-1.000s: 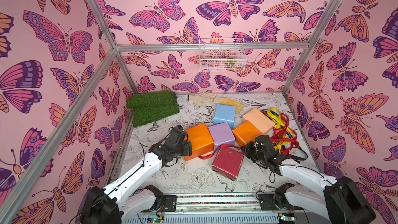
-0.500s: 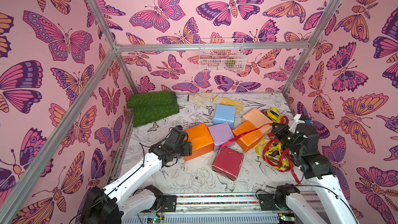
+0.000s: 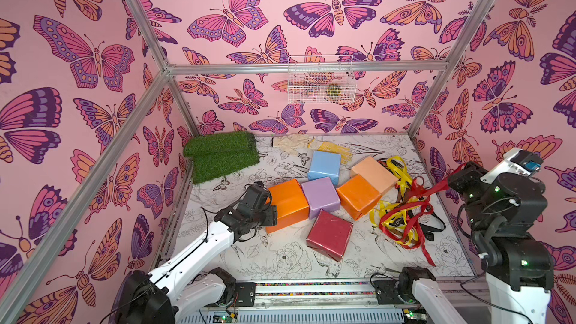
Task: Untie the ribbon bows on the gift boxes
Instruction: Place the ribbon at the center of the board.
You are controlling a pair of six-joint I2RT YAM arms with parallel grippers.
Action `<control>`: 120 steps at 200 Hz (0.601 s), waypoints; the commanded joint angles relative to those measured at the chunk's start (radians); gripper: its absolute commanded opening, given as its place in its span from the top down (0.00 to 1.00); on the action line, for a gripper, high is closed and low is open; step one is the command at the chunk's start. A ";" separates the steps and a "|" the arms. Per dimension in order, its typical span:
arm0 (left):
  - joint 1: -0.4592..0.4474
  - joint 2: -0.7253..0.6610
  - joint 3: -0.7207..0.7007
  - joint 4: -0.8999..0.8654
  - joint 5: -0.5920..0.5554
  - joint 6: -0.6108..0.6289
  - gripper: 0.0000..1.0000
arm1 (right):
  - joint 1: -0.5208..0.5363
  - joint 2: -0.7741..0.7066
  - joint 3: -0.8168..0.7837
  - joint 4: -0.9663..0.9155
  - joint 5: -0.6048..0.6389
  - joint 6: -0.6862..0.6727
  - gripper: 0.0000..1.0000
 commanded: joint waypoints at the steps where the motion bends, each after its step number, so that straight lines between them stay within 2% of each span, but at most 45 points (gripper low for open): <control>1: -0.002 -0.013 -0.010 -0.027 -0.015 0.017 0.30 | -0.006 0.029 -0.131 -0.084 0.006 -0.001 1.00; 24: -0.002 -0.015 -0.006 -0.027 -0.012 0.019 0.30 | -0.027 0.045 -0.317 -0.044 -0.125 0.087 1.00; 56: -0.001 -0.015 0.000 -0.022 -0.031 0.025 0.30 | -0.126 0.036 -0.586 0.075 -0.369 0.220 1.00; 68: -0.002 -0.009 0.007 -0.020 -0.032 0.028 0.29 | -0.148 0.040 -0.658 0.108 -0.419 0.246 1.00; 74: -0.002 -0.005 0.013 -0.020 -0.032 0.030 0.29 | -0.151 0.043 -0.675 0.114 -0.424 0.241 0.91; 93: 0.000 0.011 0.053 -0.024 -0.042 0.057 0.28 | -0.152 0.051 -0.638 0.086 -0.373 0.180 0.52; 120: 0.001 0.040 0.157 -0.029 -0.077 0.120 0.23 | -0.152 0.088 -0.495 0.042 -0.288 0.064 0.25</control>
